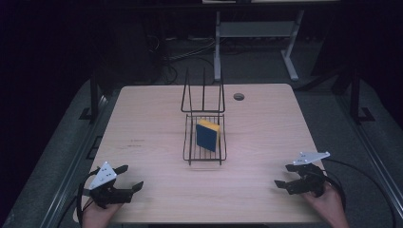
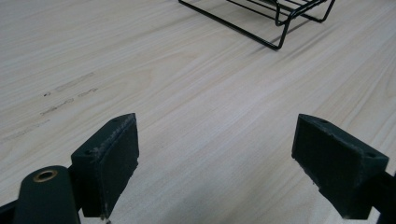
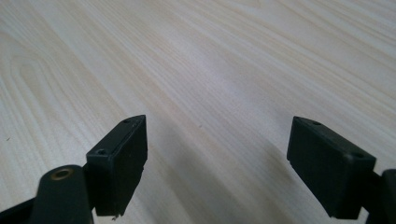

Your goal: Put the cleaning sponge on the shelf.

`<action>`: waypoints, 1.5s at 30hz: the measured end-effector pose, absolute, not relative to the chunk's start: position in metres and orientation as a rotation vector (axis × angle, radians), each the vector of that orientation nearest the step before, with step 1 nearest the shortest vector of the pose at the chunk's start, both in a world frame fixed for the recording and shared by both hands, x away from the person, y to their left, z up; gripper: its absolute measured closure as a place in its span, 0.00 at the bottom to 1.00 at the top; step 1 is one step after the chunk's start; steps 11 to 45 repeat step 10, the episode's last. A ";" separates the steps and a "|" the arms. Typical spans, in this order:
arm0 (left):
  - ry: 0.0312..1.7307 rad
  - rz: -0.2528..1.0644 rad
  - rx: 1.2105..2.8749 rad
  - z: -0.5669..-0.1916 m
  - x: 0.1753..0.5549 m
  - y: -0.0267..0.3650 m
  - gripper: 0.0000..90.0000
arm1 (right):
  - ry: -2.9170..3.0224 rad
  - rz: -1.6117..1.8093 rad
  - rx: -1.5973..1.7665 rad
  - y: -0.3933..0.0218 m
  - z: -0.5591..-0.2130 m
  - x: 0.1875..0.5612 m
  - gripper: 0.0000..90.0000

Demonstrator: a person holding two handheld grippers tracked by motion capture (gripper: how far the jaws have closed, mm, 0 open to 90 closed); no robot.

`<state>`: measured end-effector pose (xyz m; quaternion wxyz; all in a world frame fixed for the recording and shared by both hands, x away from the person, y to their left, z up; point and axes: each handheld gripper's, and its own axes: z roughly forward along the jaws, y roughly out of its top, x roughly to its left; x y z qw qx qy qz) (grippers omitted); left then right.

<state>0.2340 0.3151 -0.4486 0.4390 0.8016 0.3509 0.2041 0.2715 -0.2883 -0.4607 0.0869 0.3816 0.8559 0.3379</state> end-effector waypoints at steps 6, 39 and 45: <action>0.876 0.503 1.998 -0.449 0.234 0.316 0.16 | 2.542 1.013 1.141 -0.289 -0.463 0.265 0.21; 0.880 0.503 1.995 -0.449 0.233 0.316 0.16 | 2.546 1.015 1.143 -0.289 -0.465 0.264 0.21; 0.880 0.503 1.995 -0.449 0.233 0.316 0.16 | 2.546 1.015 1.143 -0.289 -0.465 0.264 0.21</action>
